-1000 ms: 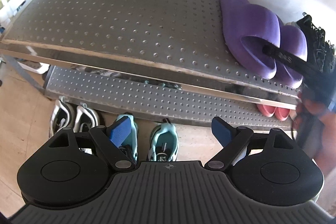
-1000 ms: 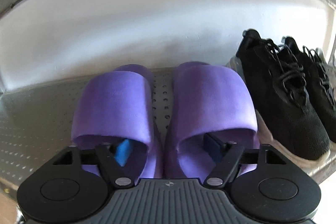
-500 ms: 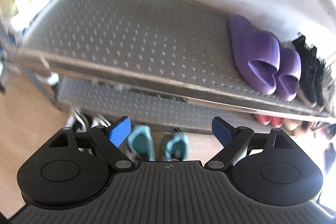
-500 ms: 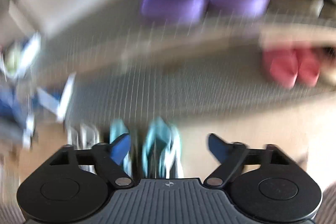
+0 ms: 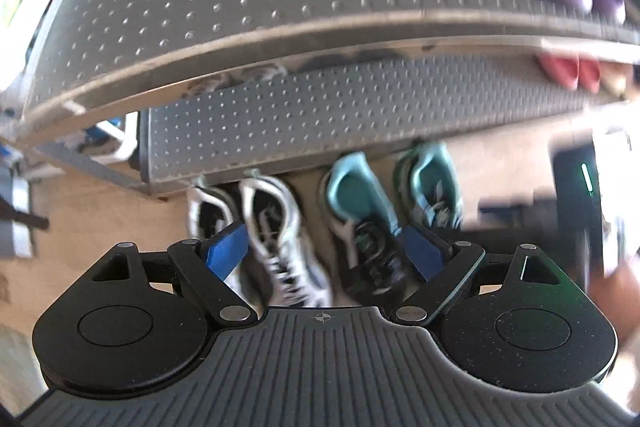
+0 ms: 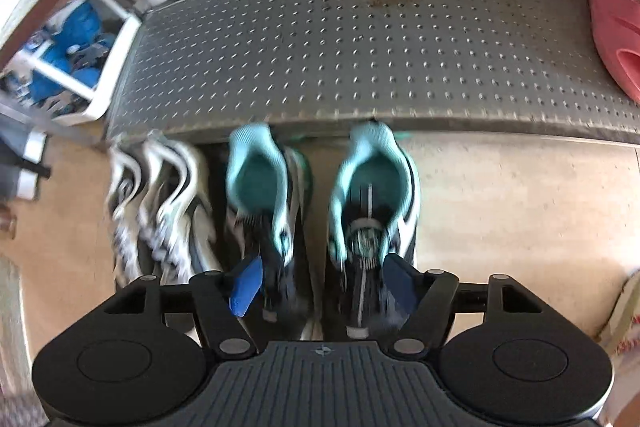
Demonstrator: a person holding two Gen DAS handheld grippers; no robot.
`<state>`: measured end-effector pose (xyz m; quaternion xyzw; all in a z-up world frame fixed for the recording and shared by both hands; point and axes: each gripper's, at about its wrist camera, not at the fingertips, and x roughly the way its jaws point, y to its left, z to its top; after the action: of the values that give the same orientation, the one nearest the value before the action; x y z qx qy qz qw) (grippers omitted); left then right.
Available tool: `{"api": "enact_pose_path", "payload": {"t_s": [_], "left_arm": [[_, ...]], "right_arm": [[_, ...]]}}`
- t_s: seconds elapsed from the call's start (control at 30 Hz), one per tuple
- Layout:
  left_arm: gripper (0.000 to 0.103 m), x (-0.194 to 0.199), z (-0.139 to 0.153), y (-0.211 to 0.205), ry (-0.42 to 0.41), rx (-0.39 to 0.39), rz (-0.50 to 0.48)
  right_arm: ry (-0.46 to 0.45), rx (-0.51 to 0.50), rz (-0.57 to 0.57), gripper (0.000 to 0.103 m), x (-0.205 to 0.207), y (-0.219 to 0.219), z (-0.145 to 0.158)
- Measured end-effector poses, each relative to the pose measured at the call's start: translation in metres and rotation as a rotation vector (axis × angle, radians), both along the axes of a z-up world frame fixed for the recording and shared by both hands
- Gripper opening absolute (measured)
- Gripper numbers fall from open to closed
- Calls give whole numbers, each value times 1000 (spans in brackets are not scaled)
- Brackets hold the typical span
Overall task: Organize scattered shoes
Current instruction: 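Move the right gripper down to the teal-heeled black sneakers on the floor, then grasp the teal-heeled black sneakers at the heels with the right gripper and lift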
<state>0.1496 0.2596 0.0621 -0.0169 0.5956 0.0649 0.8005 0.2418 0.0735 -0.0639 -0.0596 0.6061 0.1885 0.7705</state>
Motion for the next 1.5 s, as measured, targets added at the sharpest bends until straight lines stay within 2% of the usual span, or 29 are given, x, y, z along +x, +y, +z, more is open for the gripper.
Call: {"api": "enact_pose_path", "payload": {"t_s": [0.1,0.17,0.27,0.4,0.47,0.53,0.57,0.6,0.63,0.67,0.7,0.73,0.83,1.0,1.13,1.2,1.23,1.27,1.3,1.33,1.37,1.43,1.5], "left_arm": [[90,-11,-1,24,-19,26,100],[90,-16,2,38,-42,6,166],[90,-15,9,48,-77,-25,202],[90,-10,12,41,-86,-40,174],[90,-7,12,37,-80,-41,162],[90,-6,11,36,-79,-48,155],[90,-6,10,35,-79,-54,152],[90,-6,11,34,-79,-53,152],[90,-6,11,33,-79,-53,152],[90,-6,11,32,-78,-52,151],[90,-7,12,32,-76,-49,150],[90,-7,12,31,-75,-47,150],[90,-8,11,29,-68,-44,146],[90,-8,8,21,-62,-53,112],[90,-9,6,19,-59,-58,110],[90,-8,7,18,-59,-56,114],[90,-7,7,18,-59,-55,115],[90,-7,7,18,-59,-55,116],[90,-6,7,17,-59,-56,115],[90,-6,7,18,-57,-57,113],[90,-5,6,17,-53,-57,112],[90,-4,6,17,-51,-55,111],[90,-4,7,18,-53,-57,111]], "right_arm": [[11,-11,-3,75,14,14,-16],[17,-17,-5,81,22,21,-25],[38,-41,-10,83,33,32,-43],[61,-81,-11,88,42,49,-70],[56,-57,6,76,44,57,-70],[33,22,11,72,44,61,-63],[8,81,7,45,43,58,-57],[-18,140,2,32,43,55,-51],[-16,166,0,36,44,54,-49],[-5,100,0,48,46,56,-50],[6,15,0,55,48,59,-52],[0,-34,6,55,48,61,-53],[-6,-41,13,76,40,51,-47],[29,-111,27,80,28,34,-44],[72,-96,-8,94,37,35,-56],[69,-86,-20,95,42,41,-65],[63,-73,-15,88,44,44,-68],[71,-40,-9,91,46,49,-70],[68,-55,-30,90,48,55,-74],[60,-100,-35,76,49,58,-80],[53,-149,-36,71,50,61,-87],[45,-187,-35,81,48,60,-98],[9,-163,-41,81,44,54,-99]]}}
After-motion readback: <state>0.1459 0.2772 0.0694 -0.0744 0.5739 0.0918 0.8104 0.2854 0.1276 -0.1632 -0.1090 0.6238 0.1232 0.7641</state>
